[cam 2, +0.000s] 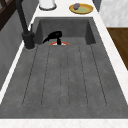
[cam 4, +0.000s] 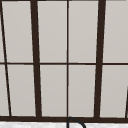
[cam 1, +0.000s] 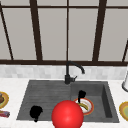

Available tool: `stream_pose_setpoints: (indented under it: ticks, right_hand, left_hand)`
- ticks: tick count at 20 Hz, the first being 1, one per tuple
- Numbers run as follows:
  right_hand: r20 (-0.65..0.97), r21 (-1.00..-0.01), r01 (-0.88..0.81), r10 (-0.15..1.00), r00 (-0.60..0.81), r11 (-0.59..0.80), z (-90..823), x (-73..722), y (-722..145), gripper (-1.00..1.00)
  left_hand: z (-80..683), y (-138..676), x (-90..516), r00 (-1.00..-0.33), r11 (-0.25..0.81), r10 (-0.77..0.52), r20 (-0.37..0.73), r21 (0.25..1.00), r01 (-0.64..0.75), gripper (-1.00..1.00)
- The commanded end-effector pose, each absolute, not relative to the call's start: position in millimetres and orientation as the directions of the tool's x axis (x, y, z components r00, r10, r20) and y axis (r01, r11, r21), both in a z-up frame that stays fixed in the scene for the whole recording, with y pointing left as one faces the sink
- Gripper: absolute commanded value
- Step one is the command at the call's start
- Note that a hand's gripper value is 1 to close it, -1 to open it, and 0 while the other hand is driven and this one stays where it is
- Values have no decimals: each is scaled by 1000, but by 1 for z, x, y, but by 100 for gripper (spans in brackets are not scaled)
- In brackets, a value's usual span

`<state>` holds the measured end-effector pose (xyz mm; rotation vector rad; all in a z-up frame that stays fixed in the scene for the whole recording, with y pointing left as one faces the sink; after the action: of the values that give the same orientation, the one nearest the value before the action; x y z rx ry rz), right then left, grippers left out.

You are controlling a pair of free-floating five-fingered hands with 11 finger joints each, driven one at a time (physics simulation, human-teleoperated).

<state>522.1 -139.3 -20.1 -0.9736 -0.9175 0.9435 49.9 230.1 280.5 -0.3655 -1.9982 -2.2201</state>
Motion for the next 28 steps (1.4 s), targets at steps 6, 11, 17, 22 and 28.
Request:
stream_pose_setpoints:
  ticks: [6,11,17,22,28]
  right_hand:
    - [51,-979,-189,986,156,80,-7,514,-140,-100]
    - [1,-981,-195,997,83,17,5,505,-140,-100]
    - [-31,-989,-143,1000,2,-31,14,500,-142,-100]
    - [-45,-995,-82,997,-67,-50,16,498,-144,-100]
    - [-13,-997,-68,987,-162,-24,40,494,-149,-100]
  left_hand:
    - [281,230,50,-962,-113,63,266,959,258,0]
    - [281,230,50,-962,-113,63,266,959,258,0]
    - [281,230,50,-962,-113,63,266,959,258,0]
    - [281,230,50,-962,-113,63,266,959,258,0]
    - [281,230,50,-962,-113,63,266,959,258,0]
